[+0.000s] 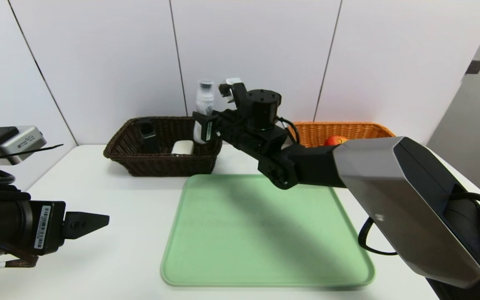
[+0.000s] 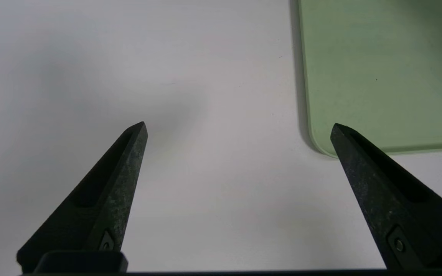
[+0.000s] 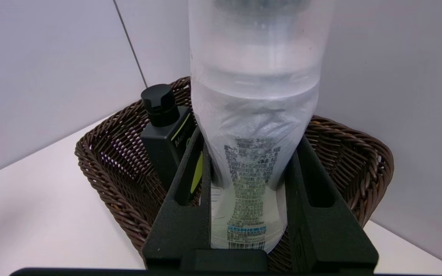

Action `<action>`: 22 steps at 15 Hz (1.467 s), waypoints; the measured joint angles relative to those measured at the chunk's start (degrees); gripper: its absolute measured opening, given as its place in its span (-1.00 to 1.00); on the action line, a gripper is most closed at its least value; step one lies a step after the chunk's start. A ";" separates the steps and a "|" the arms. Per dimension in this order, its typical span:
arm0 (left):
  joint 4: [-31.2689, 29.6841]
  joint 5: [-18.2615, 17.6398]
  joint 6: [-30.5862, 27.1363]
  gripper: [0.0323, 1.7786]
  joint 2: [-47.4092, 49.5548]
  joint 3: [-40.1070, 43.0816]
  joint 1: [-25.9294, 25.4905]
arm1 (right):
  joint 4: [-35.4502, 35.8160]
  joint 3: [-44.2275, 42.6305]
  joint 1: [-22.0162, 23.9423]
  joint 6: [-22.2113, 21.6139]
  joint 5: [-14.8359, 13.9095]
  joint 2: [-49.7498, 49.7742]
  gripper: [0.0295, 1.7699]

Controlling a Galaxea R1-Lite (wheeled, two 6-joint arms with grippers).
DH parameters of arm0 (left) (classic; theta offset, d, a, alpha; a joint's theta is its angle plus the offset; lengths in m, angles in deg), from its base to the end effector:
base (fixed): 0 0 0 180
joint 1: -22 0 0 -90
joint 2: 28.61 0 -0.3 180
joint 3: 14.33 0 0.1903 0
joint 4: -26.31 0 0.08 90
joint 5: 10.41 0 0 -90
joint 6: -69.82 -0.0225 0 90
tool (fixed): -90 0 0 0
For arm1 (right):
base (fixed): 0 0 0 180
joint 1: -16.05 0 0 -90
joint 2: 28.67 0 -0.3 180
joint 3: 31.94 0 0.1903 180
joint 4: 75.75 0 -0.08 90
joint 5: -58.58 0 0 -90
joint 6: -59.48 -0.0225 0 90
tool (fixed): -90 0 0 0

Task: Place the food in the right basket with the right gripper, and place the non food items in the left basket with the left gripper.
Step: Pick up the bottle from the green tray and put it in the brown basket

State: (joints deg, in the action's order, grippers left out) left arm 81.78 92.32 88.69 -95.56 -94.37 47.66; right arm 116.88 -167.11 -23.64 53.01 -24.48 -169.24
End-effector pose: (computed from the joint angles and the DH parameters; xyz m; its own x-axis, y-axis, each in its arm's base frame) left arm 0.1312 -0.0575 0.2504 0.7449 -0.1134 -0.6575 0.0643 0.9931 -0.0984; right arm 0.4005 0.3359 0.1855 0.6806 0.7219 0.1249 -0.7325 0.6739 0.0967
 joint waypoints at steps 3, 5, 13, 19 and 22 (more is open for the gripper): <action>-0.06 0.02 0.11 0.90 0.00 0.80 0.00 | 0.93 0.00 -0.10 0.00 0.20 -0.45 -0.42; -0.11 0.00 0.17 0.90 0.20 1.63 0.00 | 2.91 0.00 -0.10 0.00 0.28 -1.05 -0.42; -0.22 0.02 0.59 0.90 0.48 1.88 0.00 | 4.46 -0.05 -0.62 1.49 1.79 -3.73 -0.42; -0.98 -0.06 0.52 0.90 0.30 1.96 0.00 | 4.62 -0.09 0.28 2.56 2.60 -4.35 0.01; -1.00 -0.05 0.44 0.90 0.24 1.94 0.00 | 5.32 -0.09 0.34 2.46 2.29 -4.41 0.31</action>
State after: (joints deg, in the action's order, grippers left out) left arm 80.78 92.27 89.13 -95.31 -92.43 47.66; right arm 122.20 -167.19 -23.30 55.47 -22.19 -173.65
